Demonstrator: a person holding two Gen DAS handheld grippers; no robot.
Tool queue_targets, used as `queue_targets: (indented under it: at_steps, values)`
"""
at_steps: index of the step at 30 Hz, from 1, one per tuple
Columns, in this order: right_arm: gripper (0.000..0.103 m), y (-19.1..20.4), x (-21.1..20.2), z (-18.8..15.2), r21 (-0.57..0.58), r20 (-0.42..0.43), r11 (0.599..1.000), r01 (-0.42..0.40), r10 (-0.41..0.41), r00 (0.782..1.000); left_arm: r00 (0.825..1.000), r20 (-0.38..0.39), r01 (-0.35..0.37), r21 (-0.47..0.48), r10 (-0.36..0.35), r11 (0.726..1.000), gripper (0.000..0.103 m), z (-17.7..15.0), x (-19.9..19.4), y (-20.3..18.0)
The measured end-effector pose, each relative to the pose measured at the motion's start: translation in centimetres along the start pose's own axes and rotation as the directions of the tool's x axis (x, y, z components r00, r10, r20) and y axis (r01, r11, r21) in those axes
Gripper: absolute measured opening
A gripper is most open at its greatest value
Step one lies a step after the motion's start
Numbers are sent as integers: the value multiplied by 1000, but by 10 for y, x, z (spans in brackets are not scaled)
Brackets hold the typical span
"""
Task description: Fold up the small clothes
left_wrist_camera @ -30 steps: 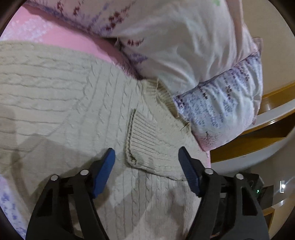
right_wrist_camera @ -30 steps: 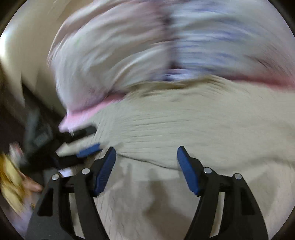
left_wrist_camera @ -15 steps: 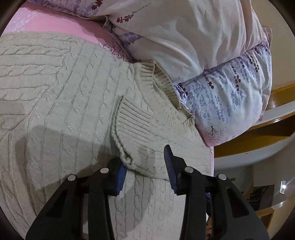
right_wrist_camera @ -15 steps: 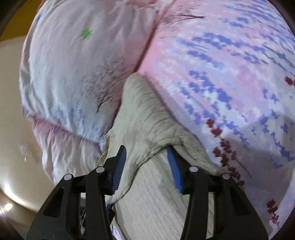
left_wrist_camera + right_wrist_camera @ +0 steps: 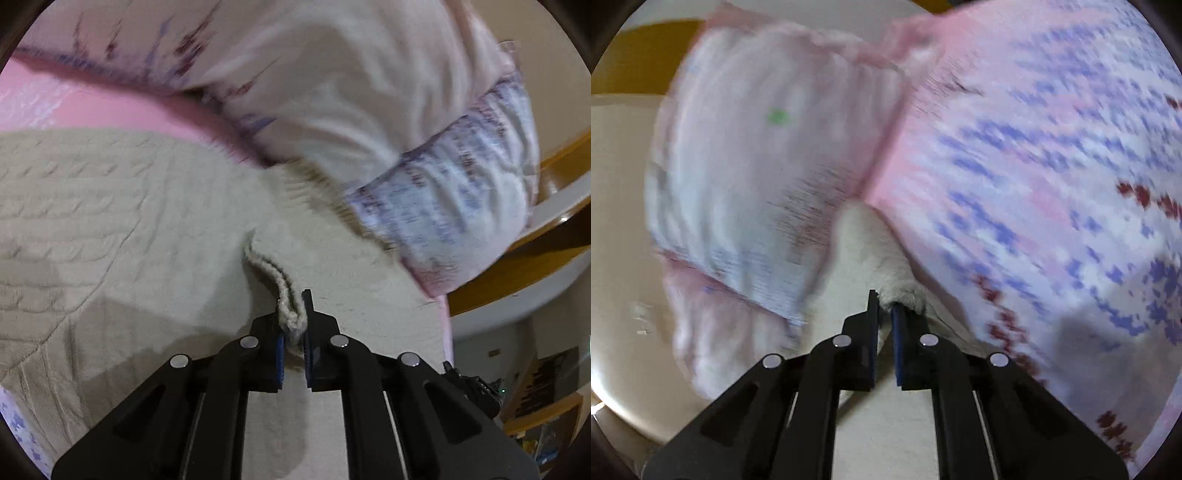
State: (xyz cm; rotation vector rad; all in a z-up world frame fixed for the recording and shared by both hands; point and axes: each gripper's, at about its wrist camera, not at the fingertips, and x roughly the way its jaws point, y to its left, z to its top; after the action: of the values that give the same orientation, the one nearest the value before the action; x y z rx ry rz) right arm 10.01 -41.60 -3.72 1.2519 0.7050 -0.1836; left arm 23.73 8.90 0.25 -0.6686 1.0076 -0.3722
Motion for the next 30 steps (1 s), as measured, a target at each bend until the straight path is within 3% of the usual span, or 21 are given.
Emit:
queue_targets:
  at_steps: [2, 4, 6, 8, 9, 10, 12, 13, 15, 17, 19, 23, 26, 30]
  values:
    - [9, -3, 3, 0, 1, -13, 1000, 14, -14, 1000, 1000, -27, -10, -4, 10, 1000, 7, -4, 7, 5]
    - [22, 6, -5, -1, -34, -9, 999, 34, -35, 999, 1000, -29, -8, 13, 9, 1000, 8, -8, 3, 3]
    - [50, 16, -17, -3, -75, 19, 995, 63, -61, 998, 999, -27, 47, 32, -46, 998, 8, -14, -14, 0]
    - [66, 31, -35, -9, -152, 86, 981, 119, -107, 991, 999, 13, 42, 77, -43, 996, 12, -26, -43, 1]
    - [68, 37, -43, -11, -184, 120, 973, 139, -118, 986, 999, 39, 27, 94, -31, 995, 26, -30, -58, 5]
    - [68, 41, -49, -14, -211, 143, 966, 152, -123, 982, 998, 65, 15, 100, -22, 995, 50, -34, -72, 11]
    - [69, 44, -57, -17, -254, 157, 954, 159, -121, 980, 984, 174, -56, 83, 41, 995, 77, -42, -115, 31]
    - [70, 45, -60, -20, -270, 153, 950, 157, -118, 981, 965, 248, -109, 61, 91, 992, 78, -47, -142, 46]
    - [72, 48, -59, -26, -314, 122, 940, 136, -102, 987, 936, 311, -175, 11, 163, 984, 78, -50, -173, 67]
    - [75, 56, -52, -36, -352, 79, 929, 110, -87, 993, 911, 341, -213, -91, 231, 973, 78, -51, -202, 98]
    - [76, 70, -36, -52, -408, 10, 911, 65, -67, 998, 897, 333, -239, -192, 293, 952, 77, -51, -216, 125]
    - [78, 95, -13, -88, -512, -105, 859, -9, -52, 993, 902, 292, -207, -353, 318, 912, 71, -50, -225, 165]
    - [78, 109, -3, -114, -569, -158, 821, -47, -53, 986, 910, 289, -139, -462, 297, 876, 62, -48, -226, 189]
    - [79, 121, -1, -134, -621, -181, 781, -67, -59, 982, 892, 337, -79, -539, 301, 838, 47, -38, -231, 212]
